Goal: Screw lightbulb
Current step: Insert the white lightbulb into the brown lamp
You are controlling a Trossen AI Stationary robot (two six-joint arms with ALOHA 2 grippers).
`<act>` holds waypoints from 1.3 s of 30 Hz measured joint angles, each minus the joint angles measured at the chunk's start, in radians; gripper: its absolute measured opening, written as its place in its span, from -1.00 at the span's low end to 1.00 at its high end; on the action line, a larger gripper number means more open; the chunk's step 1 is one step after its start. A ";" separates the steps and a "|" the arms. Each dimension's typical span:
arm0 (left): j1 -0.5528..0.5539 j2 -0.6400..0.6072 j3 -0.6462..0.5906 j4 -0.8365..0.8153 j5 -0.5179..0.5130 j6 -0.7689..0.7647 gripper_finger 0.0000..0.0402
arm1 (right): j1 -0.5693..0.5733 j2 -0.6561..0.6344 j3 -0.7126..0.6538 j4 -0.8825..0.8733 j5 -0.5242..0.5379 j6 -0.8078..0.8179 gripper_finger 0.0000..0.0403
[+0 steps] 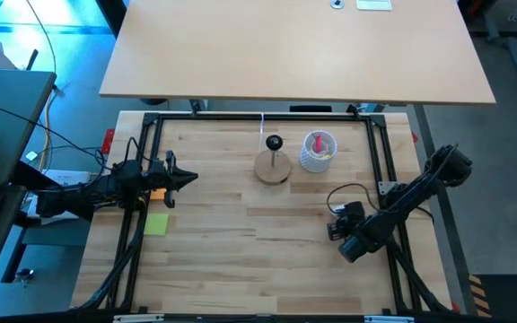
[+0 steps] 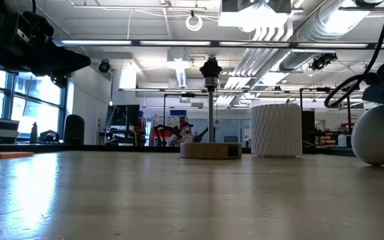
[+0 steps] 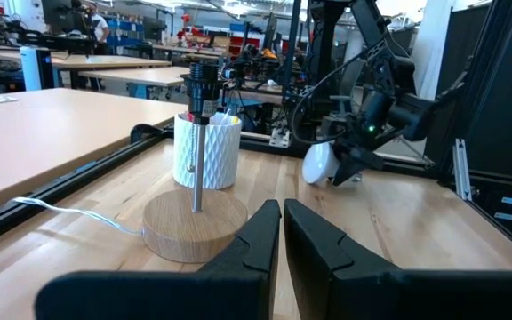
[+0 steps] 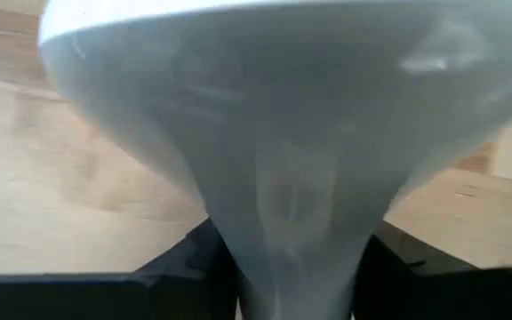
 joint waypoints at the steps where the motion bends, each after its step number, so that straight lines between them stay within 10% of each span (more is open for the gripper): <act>1: 0.000 0.000 0.000 0.000 0.000 0.000 -0.91 | 0.000 0.000 0.000 0.015 0.015 -0.011 -0.28; 22: 0.000 0.000 0.000 0.000 0.000 0.000 -0.91 | -0.047 -0.002 0.323 0.080 0.540 -0.597 -0.32; 28: 0.000 0.000 0.000 0.000 0.000 0.000 -0.91 | -0.134 -0.033 0.331 0.346 0.509 -1.028 -0.32; 39: 0.000 0.000 0.000 0.000 0.000 0.000 -0.91 | -0.311 -0.044 0.161 1.220 0.082 -1.767 -0.32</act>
